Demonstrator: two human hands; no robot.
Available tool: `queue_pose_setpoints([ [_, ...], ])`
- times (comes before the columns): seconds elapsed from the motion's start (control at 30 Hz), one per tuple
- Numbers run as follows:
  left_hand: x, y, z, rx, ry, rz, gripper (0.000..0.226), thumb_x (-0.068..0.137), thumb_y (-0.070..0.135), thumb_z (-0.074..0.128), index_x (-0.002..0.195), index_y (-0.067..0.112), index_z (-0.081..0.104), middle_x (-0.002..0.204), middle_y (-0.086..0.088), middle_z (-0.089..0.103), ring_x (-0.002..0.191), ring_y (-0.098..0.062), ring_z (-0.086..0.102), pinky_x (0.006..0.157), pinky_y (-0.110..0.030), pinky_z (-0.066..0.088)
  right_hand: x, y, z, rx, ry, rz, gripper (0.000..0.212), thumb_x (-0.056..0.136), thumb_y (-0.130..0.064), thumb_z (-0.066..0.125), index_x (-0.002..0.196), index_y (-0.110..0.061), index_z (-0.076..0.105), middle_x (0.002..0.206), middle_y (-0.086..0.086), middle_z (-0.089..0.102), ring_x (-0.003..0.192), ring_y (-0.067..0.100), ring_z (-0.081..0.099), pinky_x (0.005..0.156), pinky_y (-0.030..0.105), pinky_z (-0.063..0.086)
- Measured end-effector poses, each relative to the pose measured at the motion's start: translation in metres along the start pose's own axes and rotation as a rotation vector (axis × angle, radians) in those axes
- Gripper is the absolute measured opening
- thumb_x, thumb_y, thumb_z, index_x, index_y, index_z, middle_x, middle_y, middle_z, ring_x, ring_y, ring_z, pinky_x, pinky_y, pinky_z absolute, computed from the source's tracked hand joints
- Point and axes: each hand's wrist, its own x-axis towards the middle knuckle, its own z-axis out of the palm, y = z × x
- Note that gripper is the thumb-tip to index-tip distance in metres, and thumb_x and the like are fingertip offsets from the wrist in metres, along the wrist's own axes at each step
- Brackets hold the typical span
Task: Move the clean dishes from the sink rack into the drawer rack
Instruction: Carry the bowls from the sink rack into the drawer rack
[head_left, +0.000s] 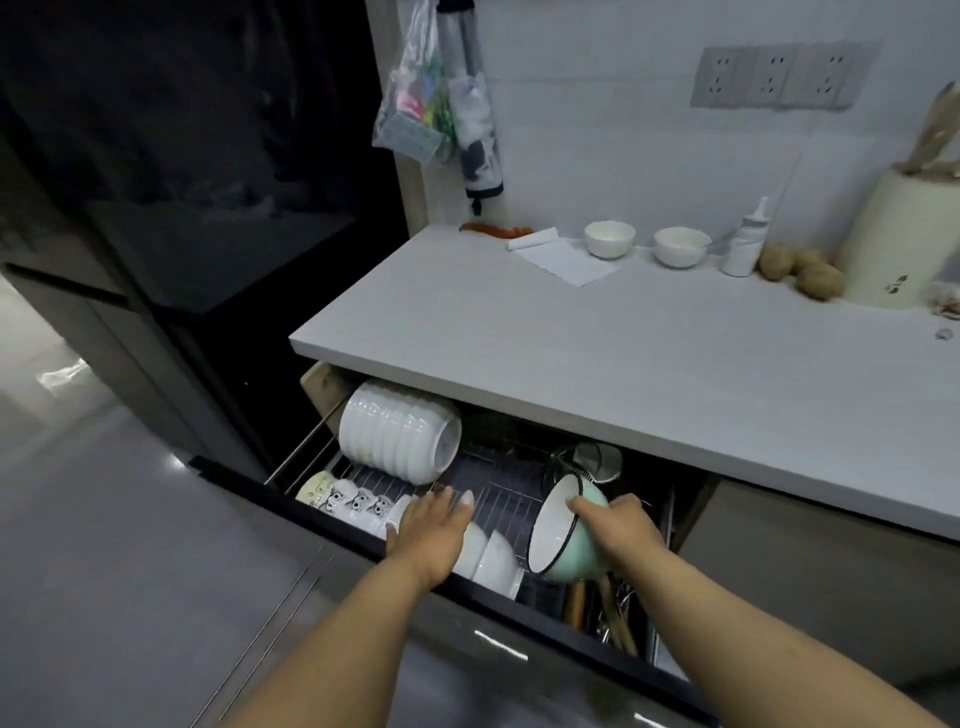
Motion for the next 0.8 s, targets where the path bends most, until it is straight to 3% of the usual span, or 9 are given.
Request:
queue_pose_setpoints([
  [0.2, 0.019, -0.03, -0.001, 0.231, -0.038, -0.008, 0.066, 0.095, 0.063, 0.013, 0.154, 0.033, 0.004, 0.163, 0.003, -0.004, 0.148, -0.016, -0.012, 0.117, -0.051, -0.013, 0.032, 0.007, 0.043, -0.325, -0.1, 0.051, 0.096, 0.071, -0.066, 0.06, 0.14, -0.007, 0.03, 0.134, 0.016, 0.051, 0.116, 0.034, 0.054, 0.086, 0.032, 0.046],
  [0.47, 0.047, -0.051, 0.005, 0.412, -0.088, -0.023, 0.069, 0.094, 0.065, 0.011, 0.153, 0.032, 0.0, 0.162, 0.002, -0.01, 0.147, -0.016, -0.018, 0.115, -0.053, -0.017, 0.066, 0.01, 0.094, -0.463, -0.19, 0.092, 0.106, 0.072, -0.068, 0.057, 0.147, -0.004, 0.018, 0.15, 0.015, 0.034, 0.133, 0.033, 0.039, 0.101, 0.035, 0.043],
  [0.63, 0.057, -0.057, 0.006, 0.444, -0.092, -0.039, 0.068, 0.094, 0.065, 0.011, 0.153, 0.033, 0.001, 0.162, 0.002, -0.008, 0.147, -0.017, -0.018, 0.114, -0.055, -0.018, 0.081, 0.017, 0.114, -0.475, -0.253, 0.104, 0.102, 0.071, -0.07, 0.051, 0.142, -0.002, 0.025, 0.14, 0.012, 0.046, 0.124, 0.031, 0.049, 0.094, 0.032, 0.046],
  [0.8, 0.061, -0.058, 0.007, 0.483, -0.092, -0.039, 0.068, 0.094, 0.065, 0.01, 0.153, 0.033, -0.001, 0.162, 0.003, -0.007, 0.147, -0.016, -0.017, 0.112, -0.056, -0.019, 0.09, 0.026, 0.129, -0.47, -0.263, 0.142, 0.096, 0.077, -0.06, 0.055, 0.145, 0.0, 0.023, 0.144, 0.011, 0.043, 0.127, 0.028, 0.049, 0.095, 0.028, 0.043],
])
